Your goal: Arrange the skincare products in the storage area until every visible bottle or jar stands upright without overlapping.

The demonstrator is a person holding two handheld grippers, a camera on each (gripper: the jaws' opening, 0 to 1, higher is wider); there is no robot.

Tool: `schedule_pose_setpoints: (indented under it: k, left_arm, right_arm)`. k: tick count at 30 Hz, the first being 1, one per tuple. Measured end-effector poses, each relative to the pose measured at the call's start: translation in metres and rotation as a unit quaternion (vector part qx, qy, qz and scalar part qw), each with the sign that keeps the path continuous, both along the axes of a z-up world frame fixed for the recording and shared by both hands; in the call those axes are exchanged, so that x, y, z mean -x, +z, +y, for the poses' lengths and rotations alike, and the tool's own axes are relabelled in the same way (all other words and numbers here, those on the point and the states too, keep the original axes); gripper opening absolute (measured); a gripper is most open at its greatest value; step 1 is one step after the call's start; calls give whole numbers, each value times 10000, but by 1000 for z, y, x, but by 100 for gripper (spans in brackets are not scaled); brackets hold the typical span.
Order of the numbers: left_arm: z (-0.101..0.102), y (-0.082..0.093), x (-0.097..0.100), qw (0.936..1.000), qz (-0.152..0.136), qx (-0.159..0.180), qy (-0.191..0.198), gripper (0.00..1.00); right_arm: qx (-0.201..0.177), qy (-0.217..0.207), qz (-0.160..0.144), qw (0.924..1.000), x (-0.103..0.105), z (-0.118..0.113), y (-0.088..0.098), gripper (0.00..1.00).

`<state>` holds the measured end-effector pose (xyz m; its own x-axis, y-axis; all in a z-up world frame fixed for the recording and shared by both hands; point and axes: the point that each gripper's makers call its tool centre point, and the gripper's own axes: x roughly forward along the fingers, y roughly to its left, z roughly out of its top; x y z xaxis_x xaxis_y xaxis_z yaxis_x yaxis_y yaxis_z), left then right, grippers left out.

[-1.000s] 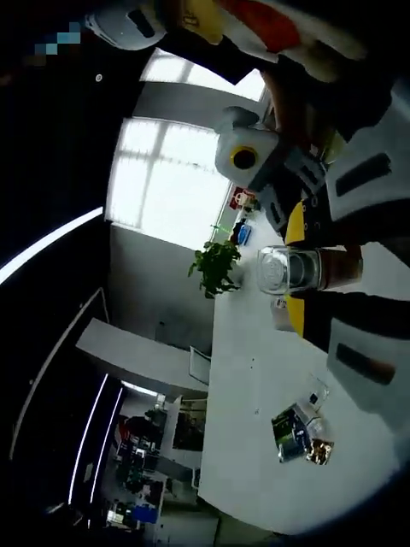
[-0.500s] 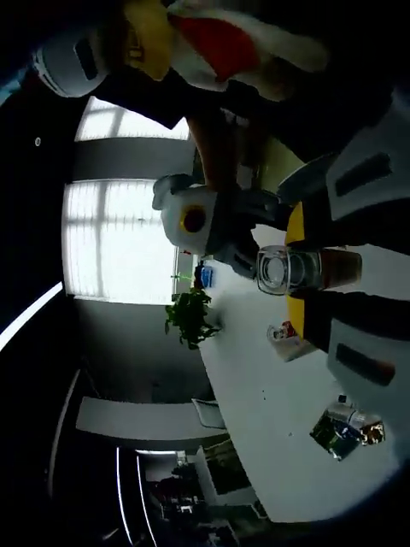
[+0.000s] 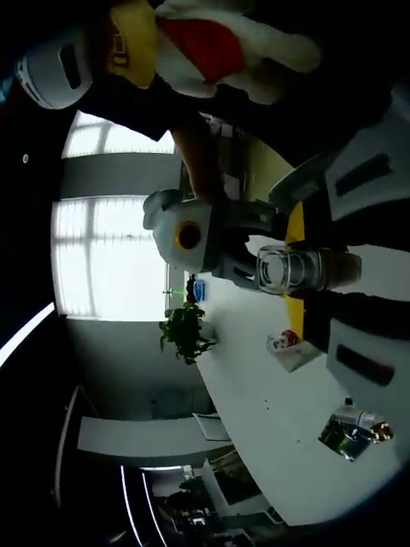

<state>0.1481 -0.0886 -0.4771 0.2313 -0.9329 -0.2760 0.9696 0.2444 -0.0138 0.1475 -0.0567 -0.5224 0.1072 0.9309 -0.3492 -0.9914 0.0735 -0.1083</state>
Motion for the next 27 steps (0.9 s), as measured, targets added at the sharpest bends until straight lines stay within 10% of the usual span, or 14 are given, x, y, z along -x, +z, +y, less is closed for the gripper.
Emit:
schedule_pose_setpoints:
  k: [27]
  left_arm:
    - [18,-38,-10,9958,300,-138,856,26]
  right_arm:
    - [-415,-177,761,9961,1,7,-42,19]
